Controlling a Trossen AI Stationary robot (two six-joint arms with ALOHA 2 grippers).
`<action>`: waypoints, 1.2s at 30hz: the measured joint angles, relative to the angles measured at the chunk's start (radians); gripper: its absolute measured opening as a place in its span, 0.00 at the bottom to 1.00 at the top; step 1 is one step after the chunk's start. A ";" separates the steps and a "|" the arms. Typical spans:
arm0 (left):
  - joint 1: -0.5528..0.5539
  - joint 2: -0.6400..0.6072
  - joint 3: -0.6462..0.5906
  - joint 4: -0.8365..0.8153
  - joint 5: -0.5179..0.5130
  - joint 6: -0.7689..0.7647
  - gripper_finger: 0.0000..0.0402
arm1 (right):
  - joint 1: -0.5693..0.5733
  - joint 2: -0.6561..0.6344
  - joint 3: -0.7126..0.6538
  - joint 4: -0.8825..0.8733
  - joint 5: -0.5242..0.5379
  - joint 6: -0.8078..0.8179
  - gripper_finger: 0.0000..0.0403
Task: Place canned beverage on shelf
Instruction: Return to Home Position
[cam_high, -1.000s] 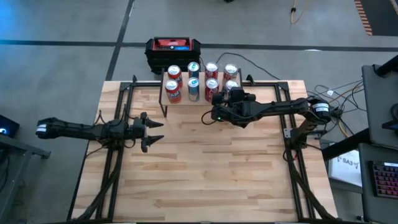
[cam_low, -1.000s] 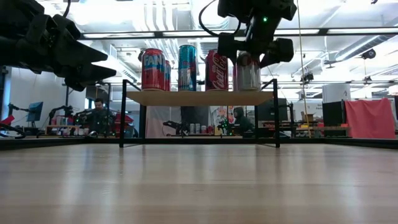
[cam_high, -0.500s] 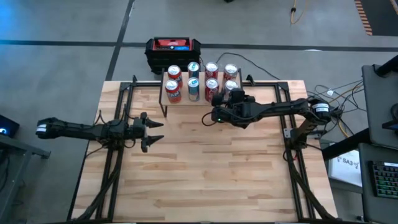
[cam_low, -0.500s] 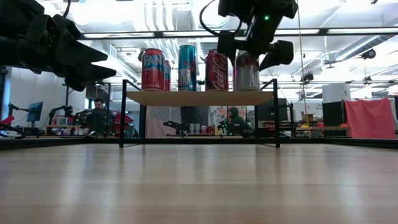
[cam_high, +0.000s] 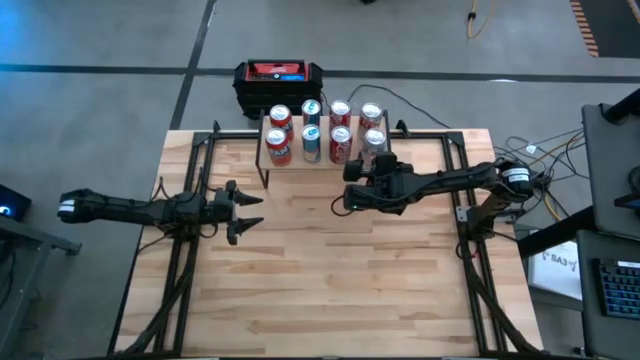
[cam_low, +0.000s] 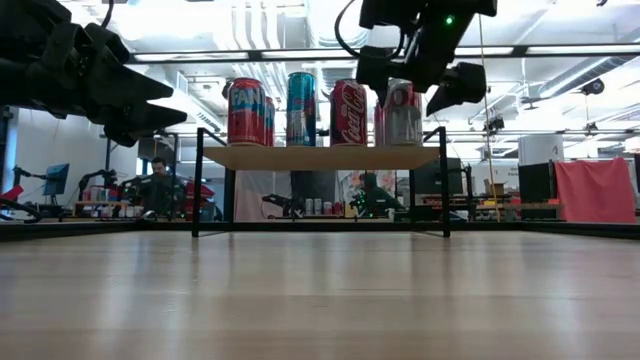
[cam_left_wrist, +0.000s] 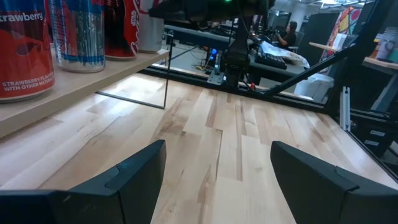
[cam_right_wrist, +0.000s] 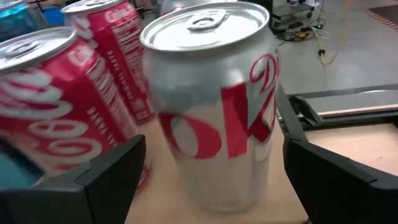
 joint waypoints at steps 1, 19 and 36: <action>0.000 0.000 0.000 0.000 0.000 0.000 0.68 | 0.005 0.000 0.000 0.000 0.001 0.000 0.88; 0.000 0.000 0.000 0.000 0.000 0.000 0.68 | 0.016 -0.002 0.003 0.005 0.019 -0.010 0.89; 0.000 0.000 0.000 0.000 0.000 0.000 0.68 | 0.042 -0.002 0.004 -0.012 -0.019 0.011 0.88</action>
